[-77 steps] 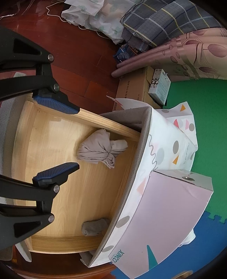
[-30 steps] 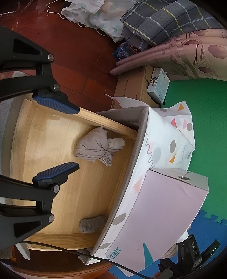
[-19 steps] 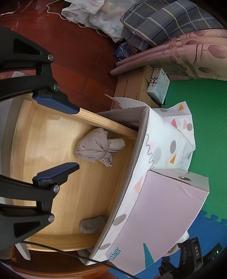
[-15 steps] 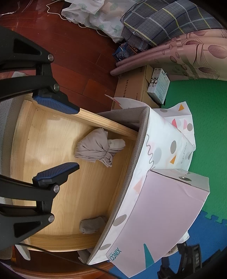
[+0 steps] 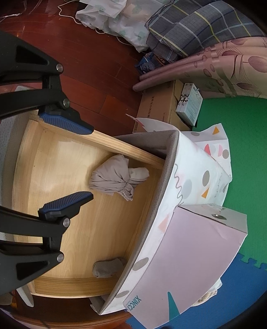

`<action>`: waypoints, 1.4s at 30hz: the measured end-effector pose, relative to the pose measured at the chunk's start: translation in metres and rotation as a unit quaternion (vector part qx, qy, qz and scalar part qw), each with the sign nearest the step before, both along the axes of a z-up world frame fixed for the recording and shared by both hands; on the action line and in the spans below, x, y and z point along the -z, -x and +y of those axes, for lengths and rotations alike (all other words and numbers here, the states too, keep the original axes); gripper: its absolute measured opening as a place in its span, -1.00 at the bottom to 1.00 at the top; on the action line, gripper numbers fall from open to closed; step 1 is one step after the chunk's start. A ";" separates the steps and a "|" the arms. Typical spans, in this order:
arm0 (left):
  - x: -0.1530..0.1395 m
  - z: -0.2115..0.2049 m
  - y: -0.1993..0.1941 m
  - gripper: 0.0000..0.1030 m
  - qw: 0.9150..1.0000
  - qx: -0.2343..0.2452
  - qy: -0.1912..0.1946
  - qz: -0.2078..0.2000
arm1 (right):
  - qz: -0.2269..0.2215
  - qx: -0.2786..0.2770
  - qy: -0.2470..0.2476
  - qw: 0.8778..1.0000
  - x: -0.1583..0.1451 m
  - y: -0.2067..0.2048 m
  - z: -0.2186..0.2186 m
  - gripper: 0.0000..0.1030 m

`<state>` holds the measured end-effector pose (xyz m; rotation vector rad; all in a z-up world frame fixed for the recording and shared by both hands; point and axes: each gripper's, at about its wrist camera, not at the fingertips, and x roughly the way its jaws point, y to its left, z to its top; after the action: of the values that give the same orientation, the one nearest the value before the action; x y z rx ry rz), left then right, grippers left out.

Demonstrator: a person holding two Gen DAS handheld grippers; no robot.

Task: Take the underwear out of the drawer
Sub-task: 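Move the empty right gripper back into the drawer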

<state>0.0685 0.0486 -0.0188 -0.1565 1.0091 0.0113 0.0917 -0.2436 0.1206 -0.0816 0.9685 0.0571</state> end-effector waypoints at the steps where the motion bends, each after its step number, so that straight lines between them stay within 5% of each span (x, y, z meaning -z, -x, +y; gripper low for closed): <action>1: 0.000 0.000 0.000 0.14 1.000 -0.001 0.000 0.000 | 0.000 -0.003 0.005 1.000 0.005 0.009 -0.001 0.38; 14: 0.006 -0.002 -0.004 0.14 1.000 0.004 -0.013 0.016 | 0.071 0.005 0.012 0.997 0.101 0.062 -0.020 0.31; 22: 0.012 0.000 -0.012 0.14 0.999 0.016 0.022 0.046 | 0.128 0.036 -0.010 0.991 0.151 0.077 -0.025 0.32; 32: 0.019 -0.035 -0.050 0.14 0.994 0.095 -0.028 0.039 | 0.175 0.070 -0.056 0.981 0.183 0.078 -0.037 0.34; 42: 0.050 -0.052 -0.091 0.14 0.987 0.110 -0.040 0.106 | 0.194 0.071 -0.076 0.975 0.190 0.074 -0.040 0.33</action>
<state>0.1590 -0.0036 -0.0691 0.0313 1.2329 -0.1346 0.0176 -0.2837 -0.0695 0.1455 1.3551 0.0141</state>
